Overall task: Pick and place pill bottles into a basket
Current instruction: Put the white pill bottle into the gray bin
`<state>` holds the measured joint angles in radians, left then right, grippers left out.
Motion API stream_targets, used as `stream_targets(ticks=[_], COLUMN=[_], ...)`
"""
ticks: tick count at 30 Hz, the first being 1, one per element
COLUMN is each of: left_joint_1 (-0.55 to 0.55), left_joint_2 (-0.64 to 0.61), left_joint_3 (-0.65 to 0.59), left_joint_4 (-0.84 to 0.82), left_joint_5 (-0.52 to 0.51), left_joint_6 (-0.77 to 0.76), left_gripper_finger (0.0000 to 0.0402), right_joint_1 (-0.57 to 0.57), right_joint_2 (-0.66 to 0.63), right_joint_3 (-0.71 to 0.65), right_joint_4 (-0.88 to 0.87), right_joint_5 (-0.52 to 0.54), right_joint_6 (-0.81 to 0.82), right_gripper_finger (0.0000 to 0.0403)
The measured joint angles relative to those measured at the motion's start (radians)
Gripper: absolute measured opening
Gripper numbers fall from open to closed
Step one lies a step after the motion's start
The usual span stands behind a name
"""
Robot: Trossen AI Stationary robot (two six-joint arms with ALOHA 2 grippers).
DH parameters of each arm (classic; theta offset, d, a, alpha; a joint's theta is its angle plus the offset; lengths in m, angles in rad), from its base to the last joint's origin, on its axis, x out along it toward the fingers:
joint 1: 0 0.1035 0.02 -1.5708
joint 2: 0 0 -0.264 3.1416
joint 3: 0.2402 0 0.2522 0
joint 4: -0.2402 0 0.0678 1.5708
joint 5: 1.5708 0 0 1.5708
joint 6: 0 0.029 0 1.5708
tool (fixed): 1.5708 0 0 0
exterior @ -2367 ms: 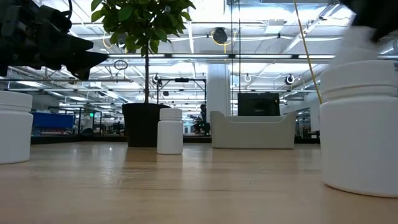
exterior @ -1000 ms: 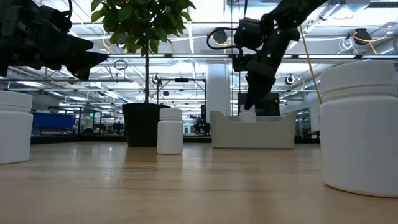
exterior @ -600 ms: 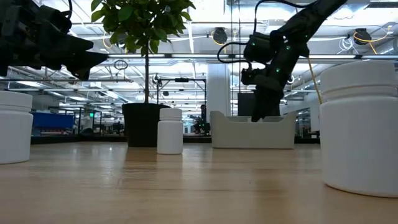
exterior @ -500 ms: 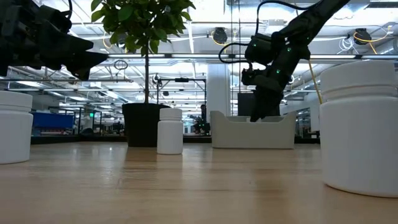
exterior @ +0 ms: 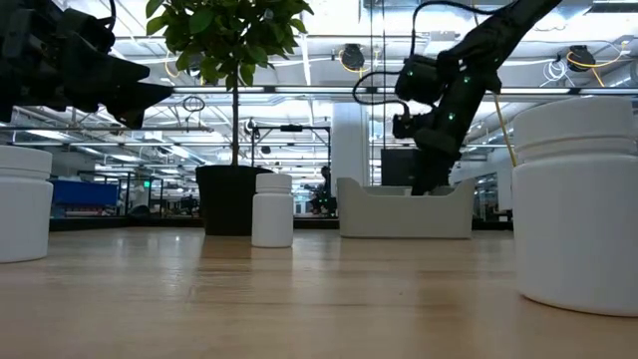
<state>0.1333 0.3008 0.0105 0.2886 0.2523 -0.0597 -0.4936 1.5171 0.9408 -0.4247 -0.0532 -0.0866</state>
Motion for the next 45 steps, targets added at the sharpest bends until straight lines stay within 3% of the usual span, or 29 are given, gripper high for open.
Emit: stream_targets(ticks=[7,11,16,20,25,29,33,45], left_joint_1=[0.0,0.0,0.0,0.0,0.0,0.0,0.0,0.0], left_joint_2=[0.0,0.0,0.0,0.0,0.0,0.0,0.0,0.0], left_joint_3=[0.0,0.0,0.0,0.0,0.0,0.0,0.0,0.0], left_joint_4=[0.0,0.0,0.0,0.0,0.0,0.0,0.0,0.0], left_joint_5=[0.0,0.0,0.0,0.0,0.0,0.0,0.0,0.0], left_joint_6=[0.0,0.0,0.0,0.0,0.0,0.0,0.0,0.0], left_gripper_finger=[0.0223,0.0223,0.0223,0.0223,0.0223,0.0223,0.0223,0.0223], right_joint_1=[0.02,0.099,0.376,0.626,0.912,1.051,1.116,1.121], right_joint_2=[-0.154,-0.269,-0.3,-0.276,-0.214,-0.11,-0.011,0.161], right_joint_3=[0.001,0.001,0.001,0.001,0.002,0.002,0.002,0.002], right_joint_4=[-0.04,-0.068,-0.049,0.061,0.219,0.359,0.462,0.544], right_joint_5=[0.0,-0.032,-0.051,-0.037,0.133,0.191,0.235,0.264], right_joint_6=[0.013,0.063,0.125,0.152,0.167,0.197,0.203,0.286], right_gripper_finger=[0.0271,0.0271,0.0266,0.0273,0.0292,0.0304,0.0305,0.0307])
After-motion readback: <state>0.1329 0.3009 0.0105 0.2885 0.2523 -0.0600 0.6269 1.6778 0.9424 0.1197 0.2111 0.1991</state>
